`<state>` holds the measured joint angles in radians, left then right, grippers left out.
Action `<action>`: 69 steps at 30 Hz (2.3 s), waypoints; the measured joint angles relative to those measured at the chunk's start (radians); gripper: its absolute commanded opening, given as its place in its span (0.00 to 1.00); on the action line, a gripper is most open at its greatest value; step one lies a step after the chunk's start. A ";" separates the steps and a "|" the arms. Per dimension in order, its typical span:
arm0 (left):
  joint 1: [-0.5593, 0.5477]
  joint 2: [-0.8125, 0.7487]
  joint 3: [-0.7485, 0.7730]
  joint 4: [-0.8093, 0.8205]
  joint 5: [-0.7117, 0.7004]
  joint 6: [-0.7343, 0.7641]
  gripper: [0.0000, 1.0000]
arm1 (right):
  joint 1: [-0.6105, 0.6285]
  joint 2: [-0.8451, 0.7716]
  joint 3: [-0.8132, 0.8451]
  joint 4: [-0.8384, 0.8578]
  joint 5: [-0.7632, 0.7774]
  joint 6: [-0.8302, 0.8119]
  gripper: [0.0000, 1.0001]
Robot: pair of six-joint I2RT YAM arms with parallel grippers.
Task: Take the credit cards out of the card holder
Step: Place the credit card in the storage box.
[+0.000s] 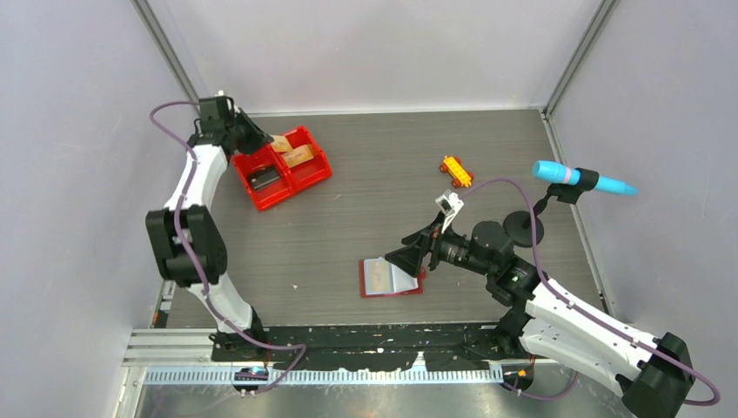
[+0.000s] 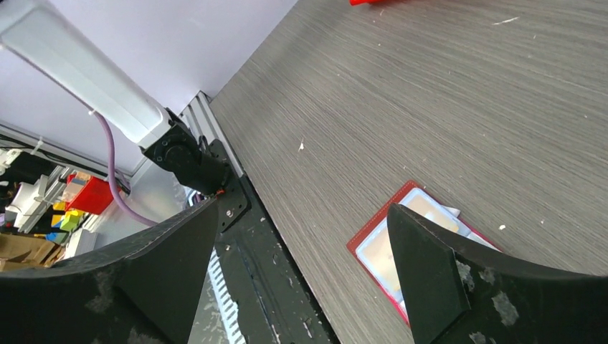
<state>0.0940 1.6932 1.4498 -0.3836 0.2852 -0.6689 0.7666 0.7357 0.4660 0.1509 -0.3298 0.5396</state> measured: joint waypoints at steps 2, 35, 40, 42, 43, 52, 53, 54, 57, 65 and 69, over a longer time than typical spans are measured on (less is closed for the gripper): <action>0.018 0.095 0.093 -0.025 0.005 0.010 0.00 | 0.000 0.019 0.000 0.003 -0.004 0.001 0.95; 0.028 0.437 0.341 -0.085 0.131 0.023 0.01 | 0.000 0.196 0.069 0.036 -0.007 0.000 0.95; 0.025 0.448 0.351 -0.085 0.131 0.024 0.02 | -0.001 0.185 0.069 0.036 0.000 -0.004 0.95; 0.023 0.449 0.353 -0.086 0.130 0.024 0.03 | -0.003 0.176 0.069 0.036 0.004 -0.009 0.95; 0.022 0.451 0.359 -0.086 0.130 0.024 0.03 | -0.003 0.172 0.069 0.035 0.007 -0.011 0.96; 0.012 0.474 0.383 -0.084 0.122 0.023 0.05 | -0.016 0.131 0.069 0.023 0.030 -0.019 0.95; 0.011 0.479 0.383 -0.084 0.122 0.023 0.05 | -0.016 0.125 0.069 0.020 0.033 -0.020 0.95; 0.011 0.484 0.383 -0.085 0.121 0.023 0.05 | -0.018 0.120 0.069 0.018 0.037 -0.022 0.95; 0.010 0.499 0.383 -0.085 0.114 0.023 0.06 | -0.020 0.113 0.069 0.014 0.048 -0.025 0.95; 0.006 0.511 0.409 -0.089 0.095 0.024 0.09 | -0.025 0.106 0.045 0.020 0.071 -0.014 0.95; 0.003 0.521 0.434 -0.089 0.089 0.024 0.10 | -0.033 0.104 0.043 0.020 0.081 -0.014 0.95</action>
<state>0.0967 2.2143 1.8835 -0.4728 0.3744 -0.6453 0.7338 0.8394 0.5095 0.1711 -0.2489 0.5255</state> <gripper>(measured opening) 0.090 0.955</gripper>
